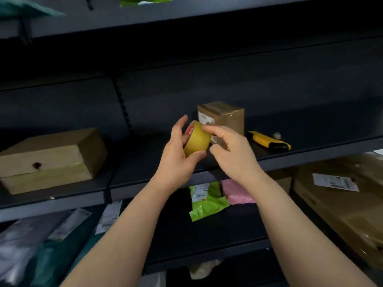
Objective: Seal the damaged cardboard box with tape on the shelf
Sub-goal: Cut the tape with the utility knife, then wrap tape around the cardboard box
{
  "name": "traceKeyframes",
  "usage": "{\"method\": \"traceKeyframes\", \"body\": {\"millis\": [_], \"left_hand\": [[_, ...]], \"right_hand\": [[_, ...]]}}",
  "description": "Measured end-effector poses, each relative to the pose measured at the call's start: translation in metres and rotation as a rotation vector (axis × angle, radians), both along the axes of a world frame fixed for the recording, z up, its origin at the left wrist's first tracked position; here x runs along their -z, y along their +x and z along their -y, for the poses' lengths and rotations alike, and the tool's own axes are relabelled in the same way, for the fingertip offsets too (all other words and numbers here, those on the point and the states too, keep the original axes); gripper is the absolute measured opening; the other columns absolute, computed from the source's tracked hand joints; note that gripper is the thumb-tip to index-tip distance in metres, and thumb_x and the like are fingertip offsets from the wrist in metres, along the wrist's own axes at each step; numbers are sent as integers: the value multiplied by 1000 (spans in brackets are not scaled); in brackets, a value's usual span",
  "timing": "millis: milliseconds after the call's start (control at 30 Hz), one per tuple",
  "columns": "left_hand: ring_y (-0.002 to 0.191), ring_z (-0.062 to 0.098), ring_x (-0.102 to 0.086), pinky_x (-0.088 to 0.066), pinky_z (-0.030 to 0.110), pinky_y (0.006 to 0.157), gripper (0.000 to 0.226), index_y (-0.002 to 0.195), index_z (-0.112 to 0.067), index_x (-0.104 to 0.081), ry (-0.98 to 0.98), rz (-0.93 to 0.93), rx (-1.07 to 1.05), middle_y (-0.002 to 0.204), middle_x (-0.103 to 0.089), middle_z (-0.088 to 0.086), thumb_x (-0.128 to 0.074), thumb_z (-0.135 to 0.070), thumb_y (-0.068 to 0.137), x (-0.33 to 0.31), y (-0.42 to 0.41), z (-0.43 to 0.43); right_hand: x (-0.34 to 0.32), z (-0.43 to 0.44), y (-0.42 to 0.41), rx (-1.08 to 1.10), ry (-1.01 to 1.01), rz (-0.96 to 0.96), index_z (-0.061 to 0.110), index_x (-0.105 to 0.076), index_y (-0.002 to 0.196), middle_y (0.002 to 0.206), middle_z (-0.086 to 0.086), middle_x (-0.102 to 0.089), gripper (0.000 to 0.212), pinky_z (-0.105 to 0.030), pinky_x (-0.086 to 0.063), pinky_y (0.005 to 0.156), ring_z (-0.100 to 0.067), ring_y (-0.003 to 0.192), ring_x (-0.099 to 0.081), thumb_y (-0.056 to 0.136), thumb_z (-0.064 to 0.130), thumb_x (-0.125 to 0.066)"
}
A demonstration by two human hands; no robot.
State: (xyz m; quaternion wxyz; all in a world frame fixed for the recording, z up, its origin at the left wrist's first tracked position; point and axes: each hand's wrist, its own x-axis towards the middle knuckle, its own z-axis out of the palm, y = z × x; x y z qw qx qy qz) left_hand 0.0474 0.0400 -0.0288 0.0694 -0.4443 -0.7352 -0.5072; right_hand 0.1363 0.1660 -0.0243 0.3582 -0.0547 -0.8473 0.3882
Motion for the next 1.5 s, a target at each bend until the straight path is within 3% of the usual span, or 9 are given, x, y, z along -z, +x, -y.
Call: {"method": "traceKeyframes", "body": {"millis": [133, 333, 533, 733, 900, 1133, 1300, 1400, 1500], "left_hand": [[80, 0, -63, -46, 16, 75, 84, 152, -24, -19, 2, -3, -69, 93, -67, -7, -69, -6, 87, 2, -14, 47], [123, 20, -56, -49, 37, 98, 88, 153, -33, -13, -84, -48, -203, 130, -61, 5, -71, -18, 88, 3, -36, 130], [134, 10, -45, -42, 30, 102, 87, 153, -32, -15, -214, -61, -273, 137, -58, 5, -72, -21, 87, -1, -52, 214], [114, 26, -61, -47, 34, 79, 63, 139, -21, -35, -425, -220, -581, 129, -63, 3, -67, -41, 89, -15, -80, 276], [91, 24, -65, -38, 32, 61, 58, 123, -21, -42, -471, -339, -726, 93, -61, -5, -66, -56, 84, -23, -86, 312], [85, 20, -63, -46, 35, 64, 67, 119, -25, -42, -552, -343, -553, 93, -64, -5, -66, -69, 74, -24, -78, 318], [87, 25, -64, -38, 32, 61, 64, 117, -23, -48, -763, -586, -793, 94, -67, -1, -58, -73, 79, -38, -89, 313], [88, 24, -62, -39, 33, 62, 64, 118, -24, -48, -758, -522, -727, 88, -58, -6, -58, -72, 79, -44, -93, 313], [95, 23, -62, -47, 36, 69, 61, 120, -26, -48, -776, -444, -571, 103, -66, -2, -59, -70, 80, -43, -99, 323]], "right_hand": [[3, 43, -26, 52, 115, -106, 27, -69, 118, 126, 8, -63, 32, -32, -45, 100, -12, 118, -56, 87, 21, -66], [-6, 115, -69, 63, 173, -168, 22, -77, 89, 88, 7, -68, 7, -30, -50, 73, -12, 79, -63, 83, 23, -74], [1, 191, -108, 29, 229, -8, 17, -63, 98, 101, -2, -64, 10, -34, -41, 73, -22, 92, -59, 96, 21, -54], [9, 260, -118, -78, 80, -20, 22, -55, 91, 90, 4, -60, 8, -31, -40, 70, -16, 84, -54, 98, 21, -52], [10, 283, -126, -247, -162, 70, 23, -54, 105, 91, 8, -59, 18, -25, -46, 74, -7, 84, -56, 93, 33, -62], [13, 269, -133, 59, 8, 55, 29, -68, 81, 87, 5, -67, 8, -27, -44, 68, -12, 82, -60, 86, 34, -71], [17, 262, -132, 165, -23, 23, 29, -69, 87, 92, 5, -65, 9, -27, -40, 69, -15, 86, -59, 90, 38, -65], [15, 256, -139, 135, -38, 16, 25, -67, 87, 95, 3, -59, 9, -28, -39, 74, -18, 95, -55, 91, 33, -65], [11, 246, -142, 94, -80, 7, 24, -65, 83, 102, 4, -48, 9, -26, -37, 79, -17, 103, -49, 90, 30, -68]]}}
